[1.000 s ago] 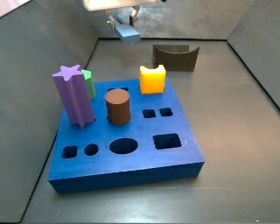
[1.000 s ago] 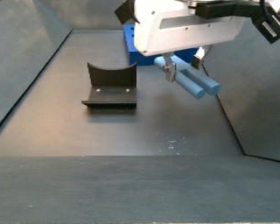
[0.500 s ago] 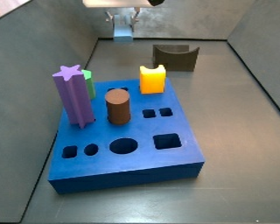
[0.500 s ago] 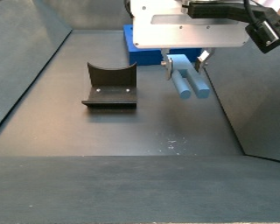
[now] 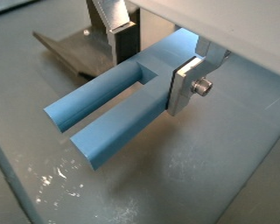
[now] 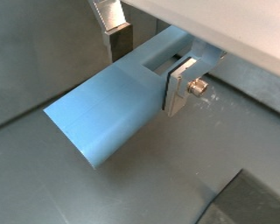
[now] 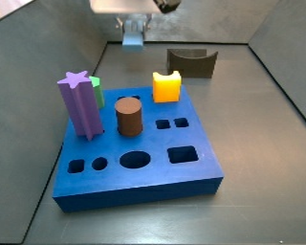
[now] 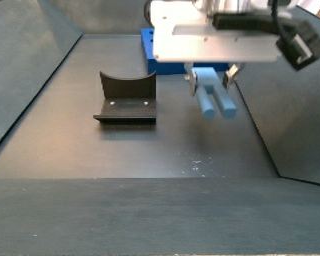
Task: Pick up the square-circle object. Move up. Rotate the square-circle object. Place the square-circle object on the fixture. Regrasp the square-circle object. Move to above the board. Insert the square-circle object.
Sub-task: Rotate the square-circle object.
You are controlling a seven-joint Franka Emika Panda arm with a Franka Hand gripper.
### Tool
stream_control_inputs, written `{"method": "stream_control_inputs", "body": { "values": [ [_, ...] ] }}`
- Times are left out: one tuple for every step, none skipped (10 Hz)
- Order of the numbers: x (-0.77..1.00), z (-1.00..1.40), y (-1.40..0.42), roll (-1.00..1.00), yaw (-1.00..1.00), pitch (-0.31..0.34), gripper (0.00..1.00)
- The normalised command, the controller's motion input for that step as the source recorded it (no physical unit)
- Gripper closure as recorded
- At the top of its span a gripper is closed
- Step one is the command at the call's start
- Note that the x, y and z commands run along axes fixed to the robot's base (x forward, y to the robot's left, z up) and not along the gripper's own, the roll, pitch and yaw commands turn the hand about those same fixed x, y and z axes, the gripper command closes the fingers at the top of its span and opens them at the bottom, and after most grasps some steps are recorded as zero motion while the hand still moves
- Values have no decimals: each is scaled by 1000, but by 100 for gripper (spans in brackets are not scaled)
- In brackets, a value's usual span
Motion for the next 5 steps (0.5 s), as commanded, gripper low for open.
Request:
{"method": "stream_control_inputs", "body": {
  "values": [
    [28,-1000,0,-13,23,-16,100],
    [43,-992,1,-26,20,-18,100],
    [46,-846,4,-35,19,-17,100],
    [43,-656,3,-47,21,-19,100],
    [40,-520,3,-55,23,-25,100]
  ]
}}
